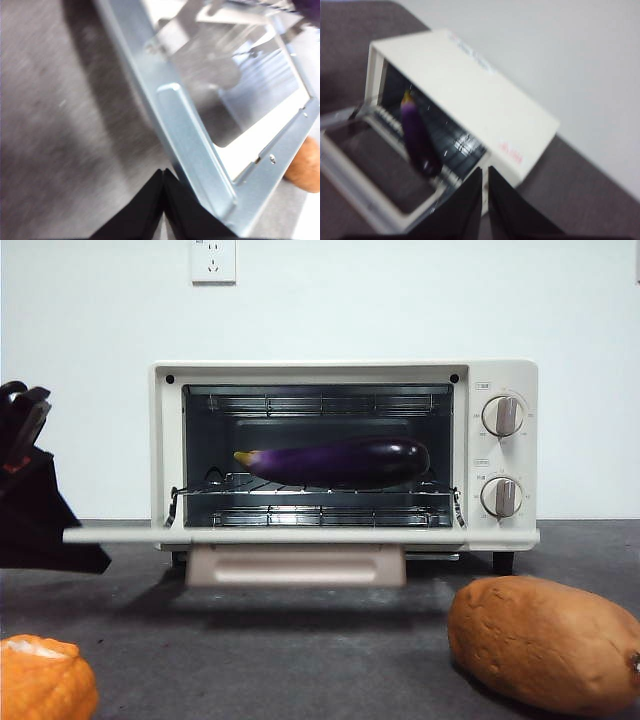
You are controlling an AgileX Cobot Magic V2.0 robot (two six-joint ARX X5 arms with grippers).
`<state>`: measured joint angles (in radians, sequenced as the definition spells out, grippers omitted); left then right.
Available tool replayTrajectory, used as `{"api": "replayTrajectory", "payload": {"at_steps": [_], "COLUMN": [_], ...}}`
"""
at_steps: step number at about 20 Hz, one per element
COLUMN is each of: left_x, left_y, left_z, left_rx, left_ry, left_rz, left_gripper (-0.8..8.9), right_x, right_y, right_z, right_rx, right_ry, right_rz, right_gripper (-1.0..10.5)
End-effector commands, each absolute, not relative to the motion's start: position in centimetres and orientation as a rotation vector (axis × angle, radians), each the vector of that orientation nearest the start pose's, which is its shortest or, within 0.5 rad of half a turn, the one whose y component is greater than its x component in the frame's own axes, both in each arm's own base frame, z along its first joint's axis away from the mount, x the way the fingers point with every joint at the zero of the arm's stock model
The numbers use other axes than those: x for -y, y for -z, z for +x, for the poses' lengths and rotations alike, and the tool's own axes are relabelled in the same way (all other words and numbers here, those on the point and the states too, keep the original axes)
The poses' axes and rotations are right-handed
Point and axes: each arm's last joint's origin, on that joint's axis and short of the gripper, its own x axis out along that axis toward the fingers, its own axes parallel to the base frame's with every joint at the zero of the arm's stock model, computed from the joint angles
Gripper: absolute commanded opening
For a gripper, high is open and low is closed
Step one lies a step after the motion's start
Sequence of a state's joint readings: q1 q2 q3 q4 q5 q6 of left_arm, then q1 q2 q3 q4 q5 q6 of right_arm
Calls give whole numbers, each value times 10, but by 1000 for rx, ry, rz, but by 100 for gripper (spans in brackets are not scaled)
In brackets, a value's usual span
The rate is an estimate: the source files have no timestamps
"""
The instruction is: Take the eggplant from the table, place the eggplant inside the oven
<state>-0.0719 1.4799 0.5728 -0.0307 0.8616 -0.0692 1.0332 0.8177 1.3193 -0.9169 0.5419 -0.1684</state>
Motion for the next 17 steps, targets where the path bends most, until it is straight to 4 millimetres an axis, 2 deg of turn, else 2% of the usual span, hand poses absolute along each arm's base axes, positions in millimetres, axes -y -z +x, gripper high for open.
{"api": "replayTrajectory", "payload": {"at_steps": [1, 8, 12, 17], "left_x": [44, 46, 47, 49], "left_y": [-147, -167, -191, -226], "left_z": [250, 267, 284, 303], "left_rx": [-851, -753, -660, -558], "left_ry": [936, 941, 948, 954], "left_rz": [-429, -419, -410, -410], "left_gripper": [6, 6, 6, 6], "right_x": [-75, -49, -41, -42], "right_y": [-430, -416, -411, -410], "right_z": [60, 42, 37, 37], "right_rx": [-313, -474, -533, -556], "right_ry": [-534, -574, -580, -611], "right_rz": [-369, -331, -309, -289], "right_gripper": [6, 6, 6, 6]}}
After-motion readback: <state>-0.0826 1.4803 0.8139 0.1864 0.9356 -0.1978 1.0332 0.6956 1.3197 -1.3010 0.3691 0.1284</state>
